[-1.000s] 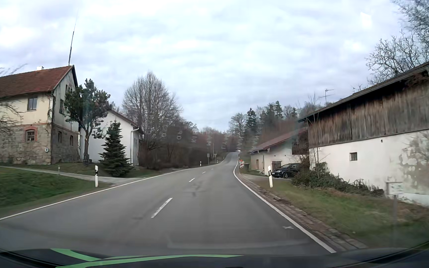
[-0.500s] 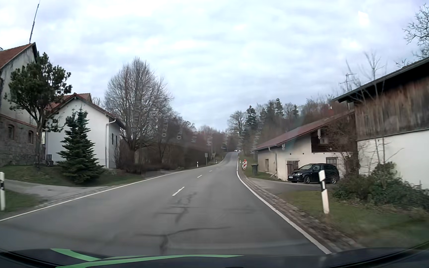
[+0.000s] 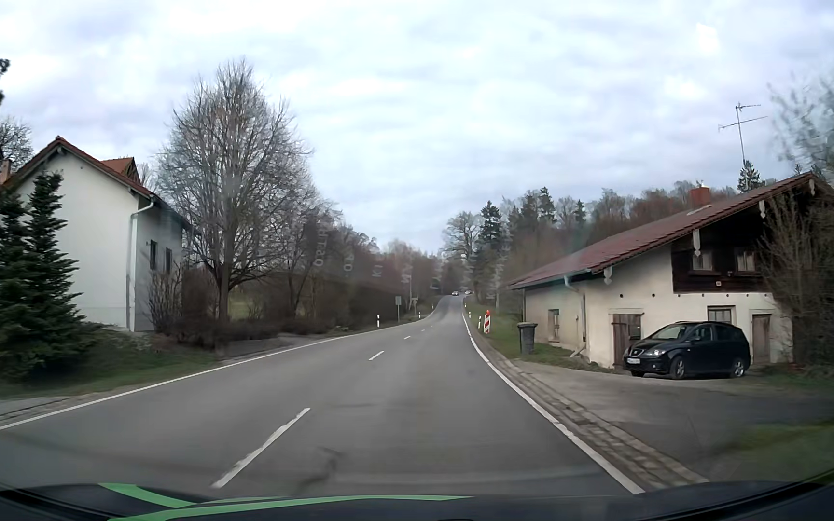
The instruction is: Follow the waypoints while adhering to traffic rules and regulations
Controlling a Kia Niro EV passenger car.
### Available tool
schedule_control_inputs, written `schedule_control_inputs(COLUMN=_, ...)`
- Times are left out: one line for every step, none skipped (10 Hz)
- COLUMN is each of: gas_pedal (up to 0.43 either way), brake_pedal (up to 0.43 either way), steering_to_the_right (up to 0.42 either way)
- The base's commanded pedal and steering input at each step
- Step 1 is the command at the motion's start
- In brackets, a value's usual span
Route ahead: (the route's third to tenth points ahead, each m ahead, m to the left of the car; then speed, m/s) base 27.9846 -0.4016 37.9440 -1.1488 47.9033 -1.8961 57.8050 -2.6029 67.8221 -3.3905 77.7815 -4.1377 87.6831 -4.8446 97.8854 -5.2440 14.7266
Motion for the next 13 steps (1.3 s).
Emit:
schedule_control_inputs(gas_pedal=0.169, brake_pedal=0.0, steering_to_the_right=0.004)
schedule_control_inputs(gas_pedal=0.169, brake_pedal=0.0, steering_to_the_right=0.004)
schedule_control_inputs(gas_pedal=0.169, brake_pedal=0.0, steering_to_the_right=0.005)
schedule_control_inputs(gas_pedal=0.169, brake_pedal=0.0, steering_to_the_right=0.004)
schedule_control_inputs(gas_pedal=0.169, brake_pedal=0.0, steering_to_the_right=0.005)
schedule_control_inputs(gas_pedal=0.169, brake_pedal=0.0, steering_to_the_right=0.005)
schedule_control_inputs(gas_pedal=0.169, brake_pedal=0.0, steering_to_the_right=0.006)
schedule_control_inputs(gas_pedal=0.169, brake_pedal=0.0, steering_to_the_right=0.008)
schedule_control_inputs(gas_pedal=0.169, brake_pedal=0.0, steering_to_the_right=0.009)
schedule_control_inputs(gas_pedal=0.169, brake_pedal=0.0, steering_to_the_right=0.009)
schedule_control_inputs(gas_pedal=0.169, brake_pedal=0.0, steering_to_the_right=0.01)
schedule_control_inputs(gas_pedal=0.169, brake_pedal=0.0, steering_to_the_right=0.01)
schedule_control_inputs(gas_pedal=0.169, brake_pedal=0.0, steering_to_the_right=0.011)
